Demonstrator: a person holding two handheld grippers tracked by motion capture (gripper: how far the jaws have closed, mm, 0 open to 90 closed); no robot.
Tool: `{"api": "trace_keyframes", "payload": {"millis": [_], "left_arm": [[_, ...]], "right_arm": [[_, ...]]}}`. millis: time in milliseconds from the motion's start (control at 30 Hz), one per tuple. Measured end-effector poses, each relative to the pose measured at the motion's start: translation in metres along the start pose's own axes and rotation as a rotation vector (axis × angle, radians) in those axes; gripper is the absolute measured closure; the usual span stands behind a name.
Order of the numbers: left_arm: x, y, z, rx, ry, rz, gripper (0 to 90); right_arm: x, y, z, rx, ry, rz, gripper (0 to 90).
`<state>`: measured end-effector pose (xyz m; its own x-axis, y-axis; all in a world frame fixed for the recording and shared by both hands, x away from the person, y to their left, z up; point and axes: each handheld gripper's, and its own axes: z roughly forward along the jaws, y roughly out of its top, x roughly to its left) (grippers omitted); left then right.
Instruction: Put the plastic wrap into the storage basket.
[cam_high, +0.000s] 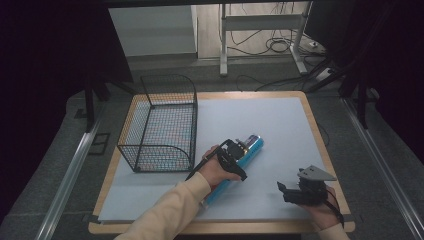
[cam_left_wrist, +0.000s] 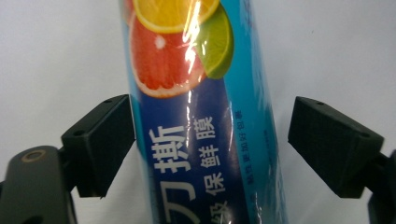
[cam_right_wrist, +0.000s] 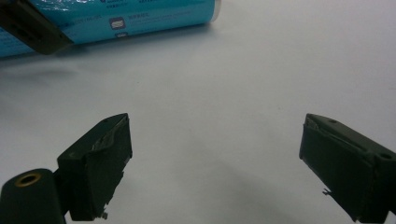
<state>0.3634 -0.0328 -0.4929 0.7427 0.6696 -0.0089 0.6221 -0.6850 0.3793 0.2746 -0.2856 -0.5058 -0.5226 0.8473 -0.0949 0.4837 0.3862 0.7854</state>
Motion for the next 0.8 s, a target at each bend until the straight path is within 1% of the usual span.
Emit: {"api": "trace_keyframes", "payload": {"millis": [67, 133, 167, 200, 367, 467, 533, 600, 667, 733, 800], "left_arm": [[0.001, 0.0, 0.002, 0.004, 0.001, -0.008, 17.5], [0.001, -0.001, 0.004, 0.014, 0.005, -0.002, 21.4], [0.0, -0.001, 0.004, 0.015, 0.023, 0.007, 23.0], [0.0, -0.002, 0.004, 0.011, 0.033, 0.008, 26.4], [0.003, -0.001, 0.003, 0.012, 0.01, -0.025, 29.0], [0.006, 0.0, 0.002, 0.021, -0.004, -0.036, 29.6], [0.006, 0.0, 0.002, 0.013, -0.014, -0.058, 29.7], [0.007, 0.001, 0.001, 0.025, -0.018, -0.046, 29.9], [0.008, 0.001, 0.0, 0.016, -0.026, -0.047, 30.1], [0.009, 0.002, -0.003, 0.017, -0.028, -0.033, 30.3], [0.01, 0.003, -0.007, 0.008, -0.038, -0.031, 30.4]], "right_arm": [[0.0, 0.0, 0.0, 0.002, -0.002, 0.001, 9.7], [0.0, 0.0, 0.0, 0.002, -0.002, 0.0, 9.8], [0.0, 0.0, 0.0, 0.002, -0.002, 0.0, 9.8], [0.0, 0.0, 0.0, 0.003, -0.001, 0.0, 9.8], [0.0, 0.0, 0.001, 0.005, 0.0, -0.002, 9.8], [0.001, 0.0, 0.0, 0.002, -0.001, 0.002, 9.8], [0.001, 0.0, 0.0, 0.002, -0.001, 0.002, 9.8], [0.001, 0.0, -0.001, -0.001, -0.001, 0.001, 9.8], [0.0, 0.001, -0.001, -0.002, -0.002, 0.002, 9.8], [0.0, 0.001, -0.001, -0.005, -0.003, 0.003, 9.8], [0.0, 0.001, -0.001, -0.006, -0.004, 0.003, 9.8]]}}
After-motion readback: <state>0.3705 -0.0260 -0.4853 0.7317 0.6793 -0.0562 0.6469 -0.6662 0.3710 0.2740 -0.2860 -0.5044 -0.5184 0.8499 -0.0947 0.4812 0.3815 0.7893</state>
